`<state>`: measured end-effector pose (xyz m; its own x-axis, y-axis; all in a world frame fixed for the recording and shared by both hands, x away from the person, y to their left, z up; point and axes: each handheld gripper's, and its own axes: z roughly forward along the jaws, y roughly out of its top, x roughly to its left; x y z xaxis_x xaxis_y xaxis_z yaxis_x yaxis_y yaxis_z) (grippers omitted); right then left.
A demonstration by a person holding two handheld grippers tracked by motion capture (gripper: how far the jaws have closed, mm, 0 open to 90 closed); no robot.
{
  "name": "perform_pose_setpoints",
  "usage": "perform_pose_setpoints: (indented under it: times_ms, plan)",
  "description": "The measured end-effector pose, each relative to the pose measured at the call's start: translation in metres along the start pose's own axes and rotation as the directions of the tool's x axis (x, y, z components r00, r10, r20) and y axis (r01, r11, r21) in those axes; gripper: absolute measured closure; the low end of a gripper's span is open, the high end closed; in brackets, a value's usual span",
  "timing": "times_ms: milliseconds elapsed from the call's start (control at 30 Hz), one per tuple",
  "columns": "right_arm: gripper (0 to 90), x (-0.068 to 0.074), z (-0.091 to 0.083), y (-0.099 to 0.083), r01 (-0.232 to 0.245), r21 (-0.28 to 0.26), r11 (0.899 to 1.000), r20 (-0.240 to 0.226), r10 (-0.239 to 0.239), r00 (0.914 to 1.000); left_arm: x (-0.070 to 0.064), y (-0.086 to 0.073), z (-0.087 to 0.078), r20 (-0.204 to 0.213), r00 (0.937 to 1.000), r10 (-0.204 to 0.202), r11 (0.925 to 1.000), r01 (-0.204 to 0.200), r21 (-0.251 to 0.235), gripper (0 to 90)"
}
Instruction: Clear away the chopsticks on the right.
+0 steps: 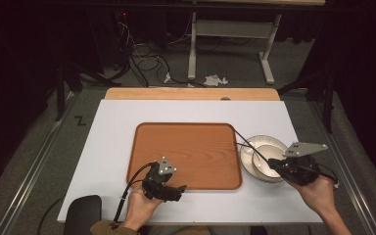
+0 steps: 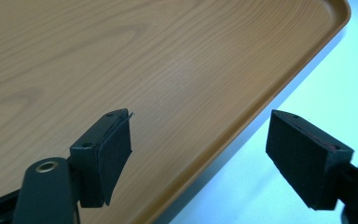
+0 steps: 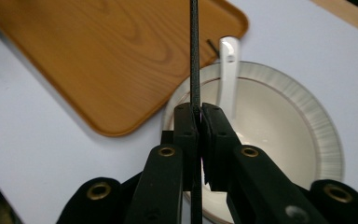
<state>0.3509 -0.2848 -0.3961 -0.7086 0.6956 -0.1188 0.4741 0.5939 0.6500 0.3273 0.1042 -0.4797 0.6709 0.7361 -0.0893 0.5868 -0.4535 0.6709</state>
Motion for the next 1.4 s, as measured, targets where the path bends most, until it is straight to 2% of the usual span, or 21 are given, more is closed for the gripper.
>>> perform_pose_setpoints:
  times_ms: [200,367,467,533,600,667,733,900,1033,1200,1400]
  plan:
    - [86.5,0.022,0.011,0.004,0.014,0.017,1.0,-0.033,-0.014,0.9994,0.0,0.004,0.005,0.013,0.9999,0.011,0.9999,-0.011,0.006,22.5]
    - [86.5,0.034,0.023,0.01,-0.011,0.012,1.0,-0.065,0.012,0.9978,0.0,0.005,0.004,0.016,0.9998,0.013,0.9999,-0.013,0.002,22.5]
    - [86.5,0.043,0.033,0.015,-0.01,0.014,1.0,-0.077,0.012,0.997,0.0,0.005,0.003,0.018,0.9997,0.014,0.9999,-0.014,-0.002,22.5]
    - [86.5,0.048,0.041,0.02,0.003,0.011,1.0,-0.093,-0.002,0.9956,-0.001,0.004,0.003,0.015,0.9998,0.016,0.9999,-0.016,-0.002,22.5]
    - [86.5,0.052,0.052,0.023,-0.002,0.018,1.0,-0.115,0.004,0.9933,-0.001,0.004,0.003,0.011,0.9998,0.016,0.9999,-0.016,-0.001,22.5]
    - [86.5,0.054,0.065,0.025,-0.006,0.029,1.0,-0.121,0.009,0.9927,-0.002,0.004,0.004,0.01,0.9998,0.015,0.9999,-0.015,0.001,22.5]
    - [86.5,0.057,0.077,0.026,0.01,0.056,0.998,-0.115,-0.004,0.9934,-0.001,0.004,0.004,0.01,0.9998,0.017,0.9998,-0.017,0.004,22.5]
    - [86.4,0.06,0.096,0.028,0.019,0.08,0.997,-0.106,-0.011,0.9943,-0.003,0.003,0.005,0.002,0.9997,0.025,0.9996,-0.025,0.011,22.5]
    - [86.4,0.061,0.105,0.031,0.014,0.102,0.995,-0.107,-0.003,0.9943,-0.004,0.001,0.004,-0.004,0.9997,0.026,0.9995,-0.026,0.018,22.4]
    - [86.4,0.057,0.114,0.034,0.009,0.096,0.995,-0.105,0.001,0.9944,-0.003,-0.003,0.001,-0.015,0.9999,0.004,0.9999,-0.004,0.016,22.4]
    - [86.3,0.057,0.129,0.038,0.014,0.113,0.994,-0.104,-0.003,0.9945,-0.002,-0.008,-0.003,-0.026,0.9995,-0.015,0.9998,0.016,0.015,22.3]
